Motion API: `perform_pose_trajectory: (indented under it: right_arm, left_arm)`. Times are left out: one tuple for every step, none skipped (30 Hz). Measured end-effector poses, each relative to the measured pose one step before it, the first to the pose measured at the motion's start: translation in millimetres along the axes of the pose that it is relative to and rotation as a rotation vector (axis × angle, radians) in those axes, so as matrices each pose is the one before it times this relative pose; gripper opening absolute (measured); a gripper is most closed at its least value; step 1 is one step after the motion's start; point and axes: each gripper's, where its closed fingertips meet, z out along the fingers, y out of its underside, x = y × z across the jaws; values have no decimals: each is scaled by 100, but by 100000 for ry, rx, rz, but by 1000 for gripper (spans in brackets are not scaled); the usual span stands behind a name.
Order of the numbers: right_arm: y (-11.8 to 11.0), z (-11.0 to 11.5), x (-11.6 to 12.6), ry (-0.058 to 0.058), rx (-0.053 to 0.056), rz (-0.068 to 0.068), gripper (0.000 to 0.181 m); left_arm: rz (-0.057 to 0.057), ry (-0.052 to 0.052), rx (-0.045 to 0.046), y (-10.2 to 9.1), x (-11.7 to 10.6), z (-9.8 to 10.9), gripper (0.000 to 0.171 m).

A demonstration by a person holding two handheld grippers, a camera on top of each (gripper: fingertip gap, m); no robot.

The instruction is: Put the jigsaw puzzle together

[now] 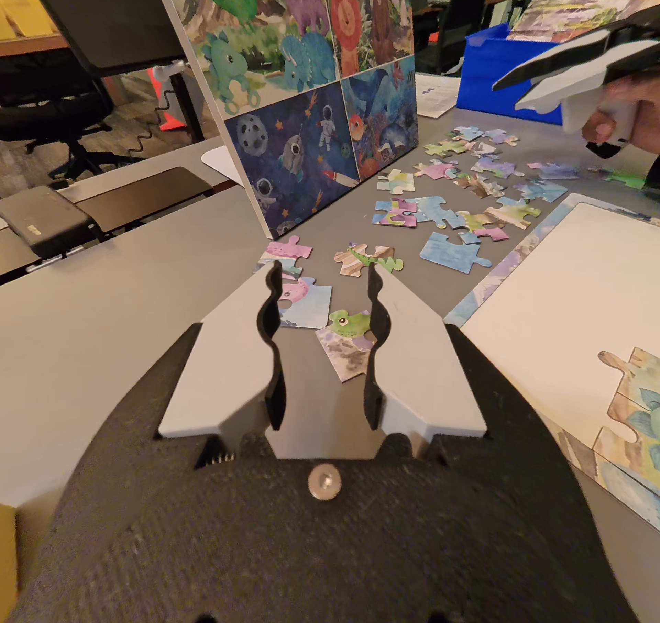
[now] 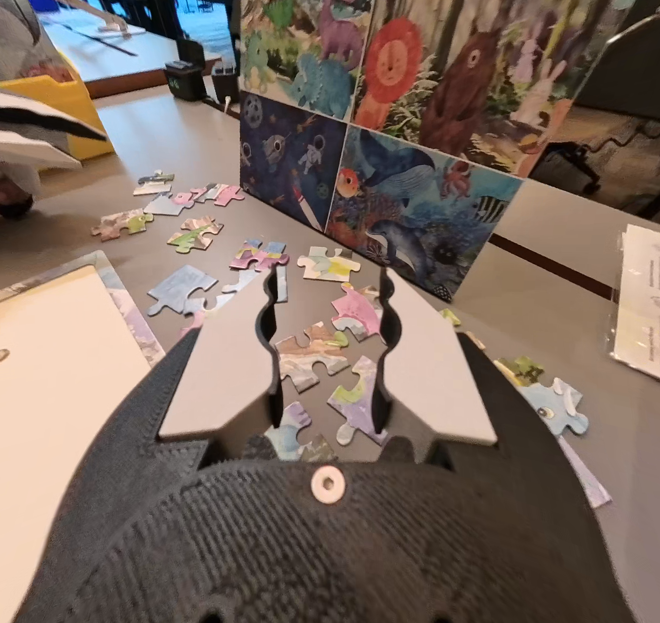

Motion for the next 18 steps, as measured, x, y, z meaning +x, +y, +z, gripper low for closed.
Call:
perform_pose_trajectory:
  right_arm:
    - [-134, -253, 254, -755, 1404, 2410, 58]
    - [-120, -204, 199, -852, 1449, 2338, 58]
    - [-95, -168, 171, -802, 1220, 2161, 58]
    - [-37, -112, 123, -837, 900, 1813, 54]
    - [19, -61, 48, -942, 507, 1405, 50]
    - [99, 2, 36, -669, 10, 1067, 44]
    - [171, 36, 83, -83, -352, 786, 38]
    - [192, 78, 85, 130, -387, 387, 34]
    - [200, 113, 68, 305, -448, -49, 32]
    - [238, 118, 168, 1107, -733, -509, 31]
    - [236, 121, 230, 1692, -867, -1023, 31]
    - [231, 95, 195, 1526, -938, -1325, 31]
    - [212, 96, 172, 1297, -910, -1122, 31]
    - [155, 93, 104, 881, -623, -719, 31]
    - [139, 83, 52, 380, -405, -222, 31]
    - [130, 95, -23, -161, -383, 236, 32]
    - [139, 94, -40, -406, -397, 524, 32]
    - [107, 86, -69, -493, -365, 549, 32]
  left_arm:
    - [-428, 967, 233, -26, 105, -38, 44]
    - [-210, 942, 181, -12, 108, -32, 42]
    - [-84, 749, 48, -8, 99, -28, 39]
    - [23, 660, -53, 10, 84, -11, 37]
    - [59, 712, -102, -8, 115, -4, 35]
    - [71, 882, -258, 14, 142, 22, 32]
    - [-73, 661, -642, 73, 122, 49, 24]
    - [-113, 340, -1143, 165, 73, 78, 16]
    - [104, 86, -1258, 190, 46, 106, 10]
    - [400, -510, -1048, 127, -16, 117, 4]
    - [580, -1005, -850, 80, -68, 114, 0]
    - [638, -1096, -718, 71, -75, 119, 0]
    - [608, -981, -776, 80, -61, 106, 0]
    - [606, -507, -775, 90, 1, 101, 0]
    - [545, -261, -693, 75, 35, 83, 0]
    - [380, -206, -561, 69, 15, 62, 0]
    - [151, -10, -391, 48, 18, 41, 0]
    - [3, 224, -237, 28, 28, 26, 0]
